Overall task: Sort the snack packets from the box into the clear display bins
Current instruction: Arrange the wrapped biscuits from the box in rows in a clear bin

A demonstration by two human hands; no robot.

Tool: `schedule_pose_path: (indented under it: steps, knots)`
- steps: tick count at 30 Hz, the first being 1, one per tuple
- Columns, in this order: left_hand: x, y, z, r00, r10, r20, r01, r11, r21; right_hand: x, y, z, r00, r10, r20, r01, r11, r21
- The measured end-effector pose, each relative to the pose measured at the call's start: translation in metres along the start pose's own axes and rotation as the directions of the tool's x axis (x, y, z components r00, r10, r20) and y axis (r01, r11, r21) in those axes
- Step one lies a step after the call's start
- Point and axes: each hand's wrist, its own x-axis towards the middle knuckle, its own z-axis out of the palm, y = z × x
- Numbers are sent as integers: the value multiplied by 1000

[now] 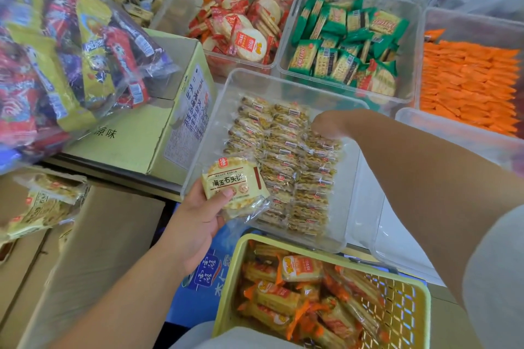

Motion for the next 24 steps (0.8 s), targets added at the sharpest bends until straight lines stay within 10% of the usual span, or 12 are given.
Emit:
schedule_pose_path:
  steps: [7, 10, 13, 16, 21, 24]
  knots:
    - [-4, 7, 7, 1000, -9, -27, 6, 993, -115, -54, -19, 5, 961, -74, -266, 32, 987, -160]
    - [-7, 8, 9, 996, 52, -66, -53, 998, -13, -103, -33, 18, 879, -100, -467, 176, 977, 123]
    - [-13, 8, 14, 972, 194, -136, -169, 970, 174, -164, -59, 46, 875, -65, -480, 429, 564, 706]
    - [-21, 10, 21, 939, 322, -119, -262, 896, 359, -205, -80, 74, 949, -109, -295, 303, 70, 950]
    - [-38, 12, 36, 783, 598, 173, -479, 401, 781, -216, -90, 96, 963, -244, -111, 44, -266, 963]
    - [-48, 14, 40, 759, 586, 284, -533, 308, 788, -219, -91, 97, 936, -337, -103, -38, -387, 921]
